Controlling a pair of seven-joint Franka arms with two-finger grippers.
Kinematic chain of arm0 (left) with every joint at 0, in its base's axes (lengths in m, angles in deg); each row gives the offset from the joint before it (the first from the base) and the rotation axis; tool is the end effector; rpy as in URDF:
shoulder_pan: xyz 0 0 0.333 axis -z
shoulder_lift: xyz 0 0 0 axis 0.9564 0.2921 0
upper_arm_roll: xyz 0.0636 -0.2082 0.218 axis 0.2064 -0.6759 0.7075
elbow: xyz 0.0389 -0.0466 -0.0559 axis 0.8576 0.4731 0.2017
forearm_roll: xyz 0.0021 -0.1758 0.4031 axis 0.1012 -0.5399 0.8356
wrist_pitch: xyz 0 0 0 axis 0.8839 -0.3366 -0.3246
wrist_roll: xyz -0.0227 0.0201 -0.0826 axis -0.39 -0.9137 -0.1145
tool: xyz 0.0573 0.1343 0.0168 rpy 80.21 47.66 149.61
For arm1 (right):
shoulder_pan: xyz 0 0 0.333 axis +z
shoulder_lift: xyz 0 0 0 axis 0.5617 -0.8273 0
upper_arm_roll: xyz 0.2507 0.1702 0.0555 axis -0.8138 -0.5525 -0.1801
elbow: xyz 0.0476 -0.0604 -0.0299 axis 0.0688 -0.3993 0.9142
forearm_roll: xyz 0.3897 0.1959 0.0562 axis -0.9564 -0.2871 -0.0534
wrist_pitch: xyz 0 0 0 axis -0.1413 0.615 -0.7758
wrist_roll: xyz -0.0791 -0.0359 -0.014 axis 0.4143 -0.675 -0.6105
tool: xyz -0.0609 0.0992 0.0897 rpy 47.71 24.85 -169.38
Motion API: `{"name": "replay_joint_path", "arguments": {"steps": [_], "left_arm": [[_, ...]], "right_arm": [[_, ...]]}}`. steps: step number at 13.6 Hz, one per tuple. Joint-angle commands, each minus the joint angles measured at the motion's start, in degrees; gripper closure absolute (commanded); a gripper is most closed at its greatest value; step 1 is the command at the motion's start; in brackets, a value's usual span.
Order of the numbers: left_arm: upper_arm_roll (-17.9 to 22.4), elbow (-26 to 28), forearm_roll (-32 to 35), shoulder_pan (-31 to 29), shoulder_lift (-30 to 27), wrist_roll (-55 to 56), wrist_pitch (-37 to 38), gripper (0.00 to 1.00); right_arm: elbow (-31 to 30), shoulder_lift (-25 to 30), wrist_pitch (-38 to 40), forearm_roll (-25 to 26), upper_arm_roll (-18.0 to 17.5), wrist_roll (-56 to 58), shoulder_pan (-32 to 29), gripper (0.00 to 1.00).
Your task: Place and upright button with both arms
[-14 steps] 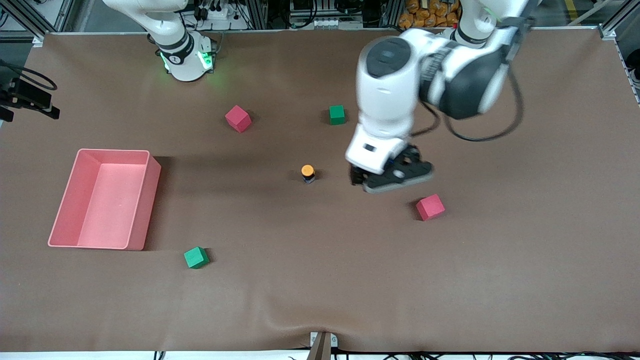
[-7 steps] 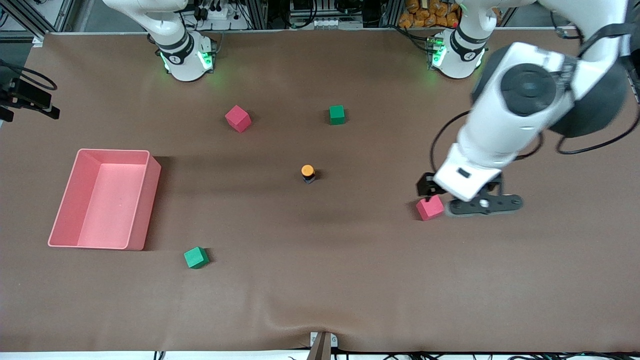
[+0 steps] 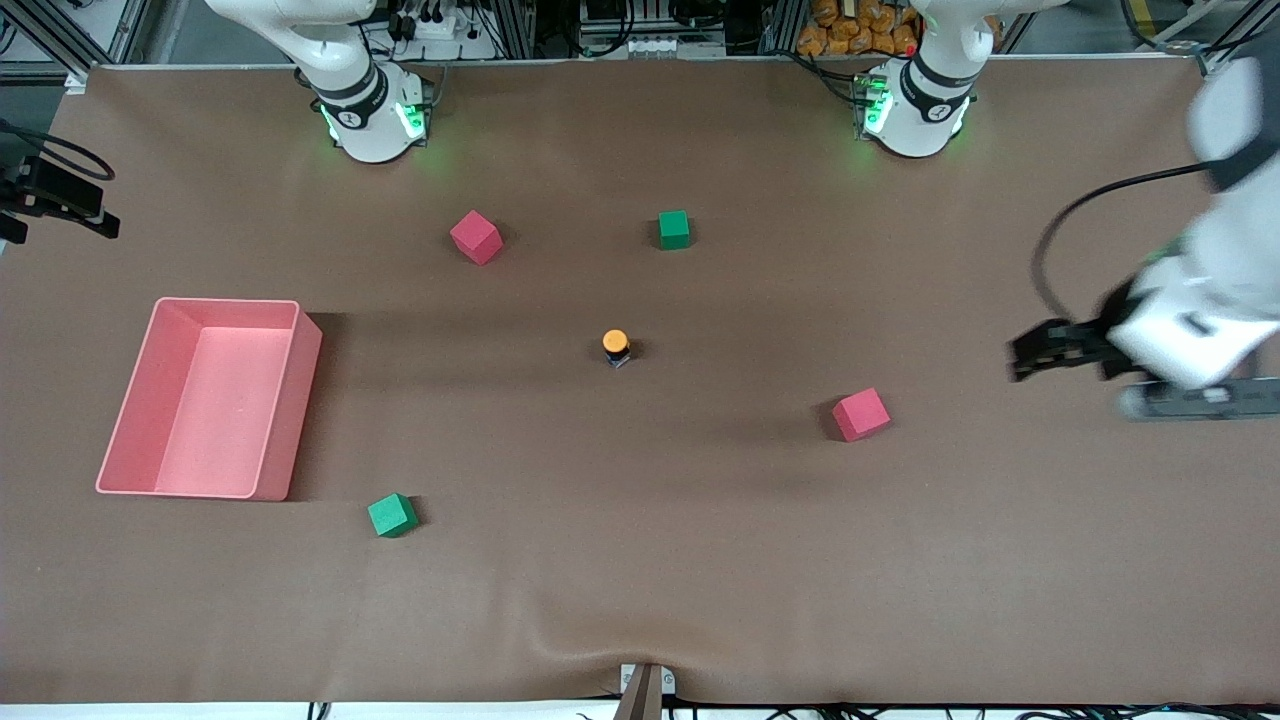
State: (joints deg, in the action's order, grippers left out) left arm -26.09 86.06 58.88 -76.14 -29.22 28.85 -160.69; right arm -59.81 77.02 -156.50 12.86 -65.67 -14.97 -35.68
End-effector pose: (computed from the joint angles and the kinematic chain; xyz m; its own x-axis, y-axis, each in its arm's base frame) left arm 0.6845 -0.0597 0.5519 0.9993 0.0008 0.0386 -0.0004 -0.9996 0.0296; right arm 0.5847 -0.0351 0.6306 0.9961 0.0326 -0.0818 0.0288 -0.9984 -0.0480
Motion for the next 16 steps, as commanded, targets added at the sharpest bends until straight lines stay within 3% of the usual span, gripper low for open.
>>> {"name": "replay_joint_path", "arguments": {"steps": [1,6,10,16], "left_arm": [[5.53,2.1,-1.64,1.18,-4.05,-4.76,3.25,0.0],[8.62,4.81,-1.64,1.45,-11.6,-4.86,12.04,0.0],[10.55,11.06,-1.64,0.92,-17.41,-5.3,12.04,0.0],[11.52,13.18,-1.64,1.01,-19.09,-4.78,6.07,0.0]], "right_arm": [[0.05,0.32,0.34,-0.02,0.05,-0.02,0.1,0.0],[0.05,0.32,0.34,-0.02,0.05,-0.11,0.1,0.0],[0.05,0.32,0.34,-0.1,0.14,-0.11,0.1,0.0],[0.05,0.32,0.34,-0.1,0.05,-0.19,0.1,0.0]]}}
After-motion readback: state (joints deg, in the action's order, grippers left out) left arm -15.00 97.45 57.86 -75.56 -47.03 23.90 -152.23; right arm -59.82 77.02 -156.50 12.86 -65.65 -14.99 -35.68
